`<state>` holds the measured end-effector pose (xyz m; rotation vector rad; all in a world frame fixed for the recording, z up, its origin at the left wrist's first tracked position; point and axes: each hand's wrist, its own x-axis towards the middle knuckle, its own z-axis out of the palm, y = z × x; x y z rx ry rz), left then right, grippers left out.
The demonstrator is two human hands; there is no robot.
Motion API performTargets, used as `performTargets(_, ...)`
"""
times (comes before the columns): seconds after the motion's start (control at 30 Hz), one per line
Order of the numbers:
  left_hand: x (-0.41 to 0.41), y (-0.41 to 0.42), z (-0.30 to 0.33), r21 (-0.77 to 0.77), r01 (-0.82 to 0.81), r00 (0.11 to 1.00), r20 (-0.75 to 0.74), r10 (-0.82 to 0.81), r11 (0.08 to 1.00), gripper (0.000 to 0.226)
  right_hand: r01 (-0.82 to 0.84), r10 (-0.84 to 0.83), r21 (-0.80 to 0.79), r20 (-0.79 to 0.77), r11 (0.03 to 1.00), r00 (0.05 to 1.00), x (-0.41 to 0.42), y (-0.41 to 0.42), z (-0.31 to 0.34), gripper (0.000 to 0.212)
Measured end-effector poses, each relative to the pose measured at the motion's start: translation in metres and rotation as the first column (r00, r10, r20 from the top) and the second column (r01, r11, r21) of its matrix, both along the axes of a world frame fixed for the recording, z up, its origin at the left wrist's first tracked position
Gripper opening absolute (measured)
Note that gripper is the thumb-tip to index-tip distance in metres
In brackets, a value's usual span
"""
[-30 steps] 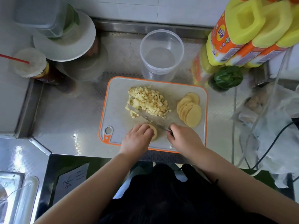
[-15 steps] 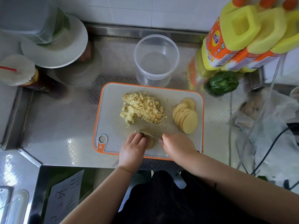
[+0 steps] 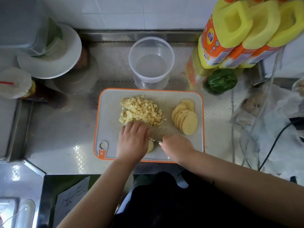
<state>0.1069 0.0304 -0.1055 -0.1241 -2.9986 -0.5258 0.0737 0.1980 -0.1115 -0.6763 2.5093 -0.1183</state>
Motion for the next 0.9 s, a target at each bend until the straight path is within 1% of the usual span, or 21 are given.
performTargets(0.03, -0.018, 0.001, 0.008, -0.048, 0.076, 0.974, 0.219, -0.064, 0.996, 0.037, 0.010, -0.010, 0.015, -0.005, 1.000, 1.000, 0.001, 0.000, 0.004, 0.032)
performTargets(0.07, -0.033, 0.003, 0.012, -0.070, 0.172, 0.901, 0.414, -0.128, 0.983, 0.045, 0.068, -0.068, -0.024, 0.012, 0.997, 0.998, 0.002, 0.000, 0.002, 0.044)
performTargets(0.1, -0.046, 0.006, 0.014, -0.076, 0.265, 0.808, 0.561, -0.178, 0.961, 0.052, 0.079, -0.078, -0.102, 0.008, 0.992, 0.997, 0.001, 0.000, -0.006, 0.049)
performTargets(0.13, -0.055, 0.009, 0.013, -0.066, 0.327, 0.728, 0.654, -0.207, 0.943, 0.058, 0.060, -0.065, -0.117, -0.039, 0.991, 0.997, 0.002, 0.001, -0.010, 0.050)
performTargets(0.17, -0.060, 0.011, 0.012, -0.050, 0.362, 0.670, 0.708, -0.222, 0.931, 0.064, 0.053, -0.058, -0.081, -0.060, 0.995, 0.997, 0.003, -0.001, -0.004, 0.047)
performTargets(0.23, -0.065, 0.015, 0.013, -0.031, 0.386, 0.604, 0.764, -0.227, 0.922, 0.074, 0.002, 0.000, 0.029, -0.065, 1.000, 0.998, 0.004, -0.003, 0.017, 0.032)
performTargets(0.27, -0.067, 0.016, 0.012, -0.026, 0.376, 0.581, 0.785, -0.214, 0.926, 0.078, -0.008, 0.009, 0.023, -0.064, 1.000, 0.998, 0.005, -0.003, 0.018, 0.028)
performTargets(0.33, -0.071, 0.019, 0.016, -0.007, 0.339, 0.536, 0.823, -0.187, 0.941, 0.083, 0.021, -0.020, 0.006, -0.024, 1.000, 0.999, 0.008, 0.000, 0.016, 0.035)
performTargets(0.37, -0.073, 0.021, 0.020, -0.015, 0.344, 0.535, 0.825, -0.183, 0.939, 0.082, 0.027, -0.027, -0.019, -0.024, 0.999, 0.999, 0.009, 0.000, 0.019, 0.036)
performTargets(0.4, -0.072, 0.021, 0.024, -0.037, 0.387, 0.587, 0.780, -0.215, 0.921, 0.078, 0.037, -0.039, -0.044, -0.047, 0.998, 0.998, 0.011, 0.000, 0.025, 0.037)
performTargets(0.43, -0.070, 0.018, 0.028, -0.073, 0.421, 0.702, 0.658, -0.274, 0.904, 0.070, 0.045, -0.050, -0.069, -0.068, 0.997, 0.996, 0.012, 0.000, 0.027, 0.036)
performTargets(0.47, -0.065, 0.013, 0.030, -0.095, 0.412, 0.839, 0.429, -0.336, 0.906, 0.060, 0.058, -0.063, -0.078, -0.067, 0.995, 0.996, 0.012, 0.000, 0.029, 0.035)
performTargets(0.5, -0.055, 0.006, 0.032, -0.078, 0.374, 0.921, 0.145, -0.361, 0.924, 0.048, 0.069, -0.073, -0.074, -0.051, 0.995, 0.996, 0.012, 0.000, 0.031, 0.034)
performTargets(0.53, -0.040, -0.002, 0.031, -0.023, 0.328, 0.934, -0.139, -0.328, 0.944, 0.035, 0.080, -0.083, -0.069, -0.033, 0.994, 0.996, 0.011, 0.000, 0.032, 0.033)
performTargets(0.57, -0.023, -0.010, 0.028, 0.052, 0.306, 0.905, -0.325, -0.274, 0.951, 0.023, 0.090, -0.091, -0.068, -0.013, 0.994, 0.996, 0.010, 0.000, 0.032, 0.032)
performTargets(0.6, -0.005, -0.017, 0.022, 0.104, 0.304, 0.885, -0.398, -0.240, 0.947, 0.014, 0.089, -0.088, -0.063, 0.015, 0.994, 0.996, 0.009, 0.000, 0.032, 0.032)
performTargets(0.63, 0.012, -0.021, 0.015, 0.133, 0.300, 0.888, -0.402, -0.225, 0.945, 0.010, 0.090, -0.088, -0.066, 0.039, 0.994, 0.995, 0.009, 0.001, 0.033, 0.033)
performTargets(0.67, 0.027, -0.022, 0.005, 0.132, 0.282, 0.905, -0.366, -0.217, 0.950, 0.008, 0.088, -0.085, -0.073, 0.053, 0.993, 0.995, 0.009, 0.002, 0.033, 0.032)
performTargets(0.8, 0.053, -0.013, -0.039, 0.070, 0.136, 0.986, -0.102, -0.129, 0.988, 0.007, 0.057, -0.053, -0.086, 0.048, 0.995, 0.997, 0.014, 0.003, 0.030, 0.029)
performTargets(0.83, 0.053, -0.010, -0.047, 0.059, 0.095, 0.994, -0.062, -0.091, 0.994, 0.011, 0.056, -0.052, -0.066, 0.053, 0.996, 0.997, 0.015, 0.002, 0.028, 0.028)
performTargets(0.9, 0.051, -0.007, -0.054, 0.045, 0.047, 0.998, -0.034, -0.046, 0.998, 0.013, 0.049, -0.047, -0.034, 0.059, 0.998, 0.997, 0.015, 0.002, 0.027, 0.028)
